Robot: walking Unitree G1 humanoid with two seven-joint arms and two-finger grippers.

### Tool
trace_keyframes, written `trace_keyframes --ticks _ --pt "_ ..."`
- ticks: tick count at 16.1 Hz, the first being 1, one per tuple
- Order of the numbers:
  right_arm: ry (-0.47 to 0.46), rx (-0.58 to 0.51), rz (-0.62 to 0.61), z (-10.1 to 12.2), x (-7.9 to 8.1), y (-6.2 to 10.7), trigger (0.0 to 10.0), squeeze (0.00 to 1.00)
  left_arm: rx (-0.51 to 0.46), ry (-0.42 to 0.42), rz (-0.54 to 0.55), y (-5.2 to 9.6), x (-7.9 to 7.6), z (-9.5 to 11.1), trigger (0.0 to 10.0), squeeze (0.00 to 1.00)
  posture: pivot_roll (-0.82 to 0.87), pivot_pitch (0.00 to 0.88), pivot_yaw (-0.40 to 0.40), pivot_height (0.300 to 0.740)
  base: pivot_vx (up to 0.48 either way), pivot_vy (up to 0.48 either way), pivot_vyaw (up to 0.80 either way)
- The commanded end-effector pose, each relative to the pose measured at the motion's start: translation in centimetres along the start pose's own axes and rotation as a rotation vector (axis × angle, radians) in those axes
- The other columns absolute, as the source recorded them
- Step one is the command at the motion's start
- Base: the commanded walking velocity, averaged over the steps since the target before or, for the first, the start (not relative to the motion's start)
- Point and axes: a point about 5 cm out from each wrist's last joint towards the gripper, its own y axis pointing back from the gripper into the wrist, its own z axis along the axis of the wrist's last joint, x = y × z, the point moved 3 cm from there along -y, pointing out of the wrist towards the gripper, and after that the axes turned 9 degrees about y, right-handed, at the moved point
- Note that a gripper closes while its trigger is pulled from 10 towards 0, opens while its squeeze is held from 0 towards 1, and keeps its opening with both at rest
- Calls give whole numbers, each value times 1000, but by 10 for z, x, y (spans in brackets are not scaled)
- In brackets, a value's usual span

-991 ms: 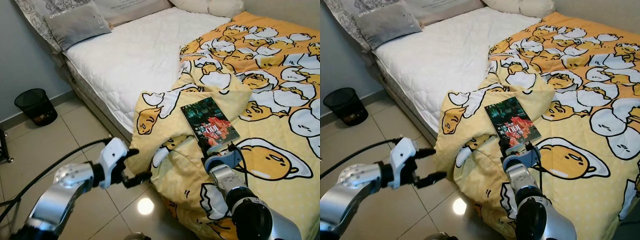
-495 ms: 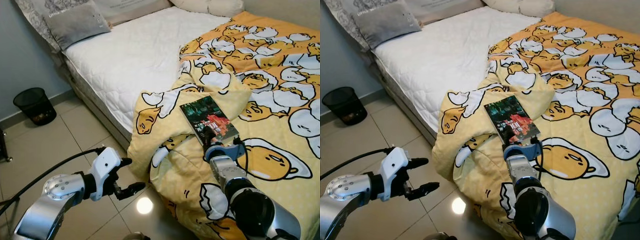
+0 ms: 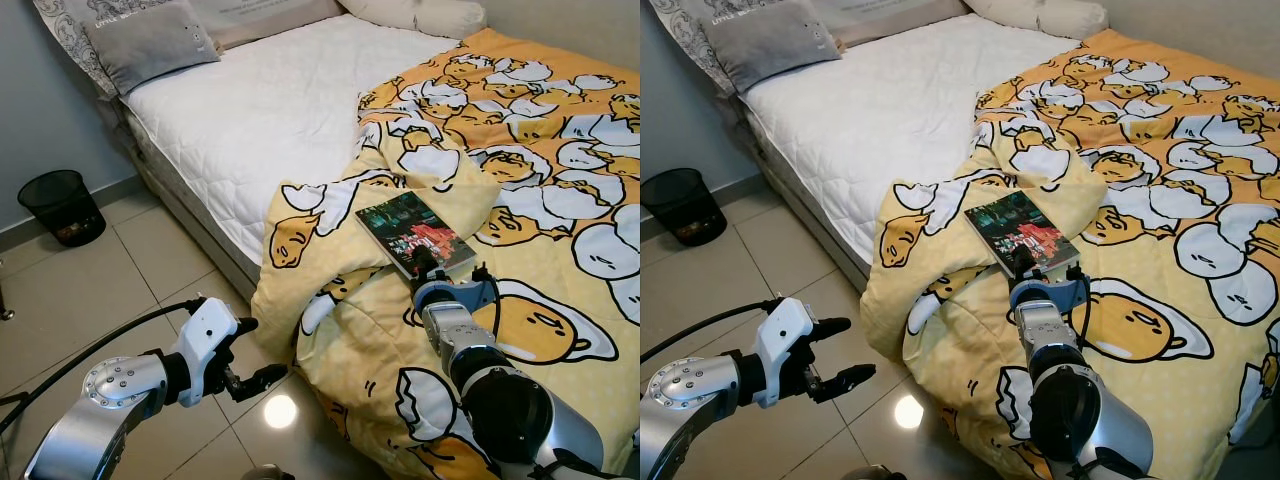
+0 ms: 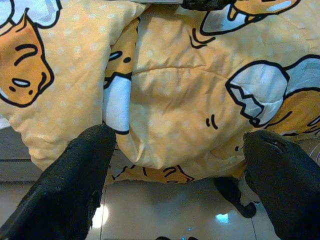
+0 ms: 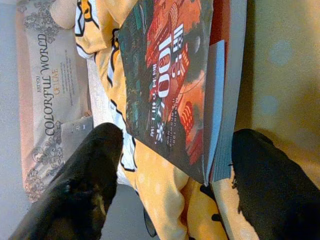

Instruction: Clean up the room

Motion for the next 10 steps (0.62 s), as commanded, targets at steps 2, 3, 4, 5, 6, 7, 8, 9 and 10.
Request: trace_keyframes --ticks 2,3,4,5,6,7,8,9,10 --pt "-9 -6 20 1 9 -2 0 0 -16 -9 14 3 1 5 10000 996 235 0 54 740 0 0 0" --pt "-9 -6 20 1 9 -2 0 0 -16 -9 14 3 1 5 10000 996 235 0 54 740 0 0 0" --pt "-9 -6 20 1 9 -2 0 0 -16 -9 14 3 1 5 10000 996 235 0 54 740 0 0 0" --pt "-9 -6 20 1 9 -2 0 0 -16 -9 14 3 1 5 10000 996 235 0 54 740 0 0 0" --pt "-9 -6 20 1 9 -2 0 0 -16 -9 14 3 1 5 10000 996 235 0 54 740 0 0 0" --pt "-9 -6 20 1 9 -2 0 0 -16 -9 14 3 1 5 10000 996 235 0 54 740 0 0 0" --pt "-9 -6 20 1 9 -2 0 0 -16 -9 14 3 1 5 10000 996 235 0 54 740 0 0 0" --pt "-9 -6 20 1 9 -2 0 0 -16 -9 14 3 1 5 10000 996 235 0 54 740 0 0 0" --pt "-9 -6 20 1 9 -2 0 0 -16 -9 14 3 1 5 10000 996 235 0 54 740 0 0 0"
